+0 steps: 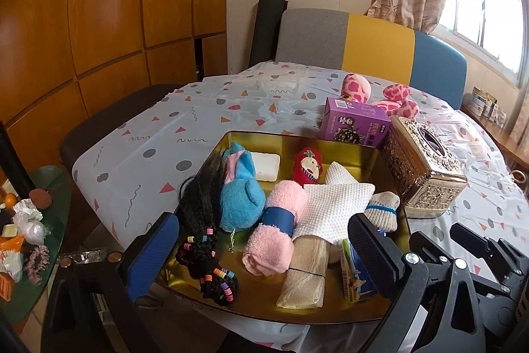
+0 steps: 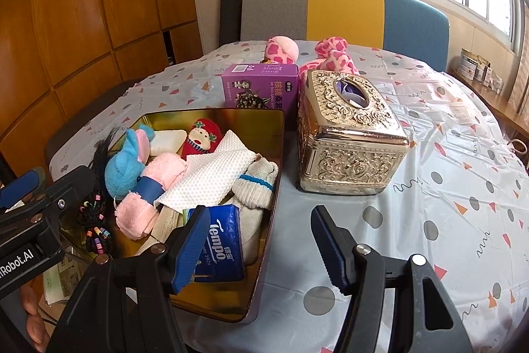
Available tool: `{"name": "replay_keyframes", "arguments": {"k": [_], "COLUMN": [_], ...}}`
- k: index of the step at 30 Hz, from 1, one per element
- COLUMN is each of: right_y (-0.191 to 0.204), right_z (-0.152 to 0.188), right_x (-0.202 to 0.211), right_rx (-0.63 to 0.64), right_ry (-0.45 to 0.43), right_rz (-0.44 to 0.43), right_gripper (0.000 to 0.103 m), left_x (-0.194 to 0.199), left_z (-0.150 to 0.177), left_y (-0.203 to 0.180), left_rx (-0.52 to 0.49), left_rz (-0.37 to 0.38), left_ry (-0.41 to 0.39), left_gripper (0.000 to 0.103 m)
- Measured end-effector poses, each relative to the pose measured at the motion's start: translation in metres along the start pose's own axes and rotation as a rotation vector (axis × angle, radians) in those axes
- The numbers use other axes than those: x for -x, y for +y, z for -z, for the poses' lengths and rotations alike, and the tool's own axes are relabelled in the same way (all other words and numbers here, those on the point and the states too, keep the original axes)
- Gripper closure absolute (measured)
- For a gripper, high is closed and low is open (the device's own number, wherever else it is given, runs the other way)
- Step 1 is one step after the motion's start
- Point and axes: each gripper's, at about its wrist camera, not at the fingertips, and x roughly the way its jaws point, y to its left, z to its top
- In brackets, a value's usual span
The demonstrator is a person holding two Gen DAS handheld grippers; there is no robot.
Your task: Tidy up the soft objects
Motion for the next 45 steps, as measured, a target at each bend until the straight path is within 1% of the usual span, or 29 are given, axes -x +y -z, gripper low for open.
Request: {"name": "replay_keyframes", "arguments": {"k": [41,43,44,45], "right_y": [0.0005,-0.0008,-0.0015,-0.0025], "right_z": [0.0010,0.0018,0.0020,0.0023], "right_x": [0.0000,-0.0003,-0.0005,-0.0006], "right_rx": [0.008,0.007,0.005,0.004], "right_ry": [0.004,0.005,0.006,0.006], "right_rz": [-0.004,-0.004,-0.004,-0.003], "right_gripper": [0.039,0.039,0.039,0.039], "left_x": [0.0000,0.0004,0.0012,0.0020], "left_z": [0.0013,0.0015,0.0017,0.0019], "left_y": [0.0007,0.0002,-0.0001,-0.0006], "left_rx": [0.000,-0.005,-0.010,-0.016], "left_rz": [-0.001,-0.006,-0.009,-0.010], "left_ry": [0.022,0.019,0.012,0.006], "left_gripper": [0.000,0.004,0.008,0.008]}}
